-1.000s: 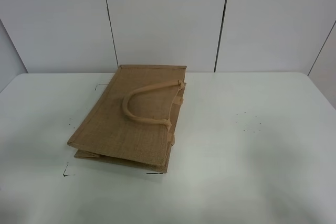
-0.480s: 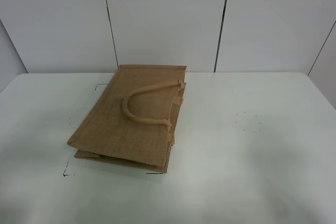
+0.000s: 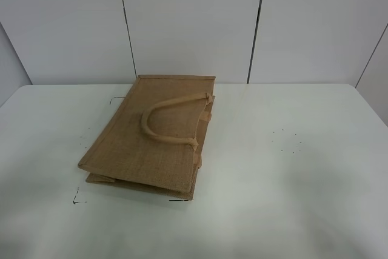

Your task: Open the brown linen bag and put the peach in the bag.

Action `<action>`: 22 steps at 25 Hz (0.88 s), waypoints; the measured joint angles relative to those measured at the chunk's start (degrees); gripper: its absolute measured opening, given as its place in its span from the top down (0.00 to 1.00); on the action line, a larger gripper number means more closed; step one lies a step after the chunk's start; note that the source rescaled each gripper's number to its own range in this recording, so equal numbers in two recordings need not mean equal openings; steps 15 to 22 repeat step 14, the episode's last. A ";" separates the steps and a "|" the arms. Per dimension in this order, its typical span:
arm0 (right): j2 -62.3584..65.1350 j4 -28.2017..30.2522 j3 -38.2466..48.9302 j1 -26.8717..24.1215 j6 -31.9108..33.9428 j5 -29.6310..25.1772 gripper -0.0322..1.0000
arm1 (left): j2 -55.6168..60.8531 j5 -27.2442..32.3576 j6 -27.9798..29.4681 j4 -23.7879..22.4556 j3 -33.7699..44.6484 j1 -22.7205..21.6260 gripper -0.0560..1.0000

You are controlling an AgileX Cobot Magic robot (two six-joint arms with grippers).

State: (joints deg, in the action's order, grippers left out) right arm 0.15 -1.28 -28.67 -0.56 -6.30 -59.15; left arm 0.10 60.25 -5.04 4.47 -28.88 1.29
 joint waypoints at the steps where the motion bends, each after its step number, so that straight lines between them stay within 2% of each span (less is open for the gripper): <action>1: 0.00 0.00 0.00 0.00 0.00 0.00 0.00 | 0.00 0.00 0.00 0.00 0.00 0.00 0.08; 22: 0.00 0.00 0.00 0.00 0.00 0.00 0.00 | 0.00 0.00 0.00 0.05 0.00 0.00 0.08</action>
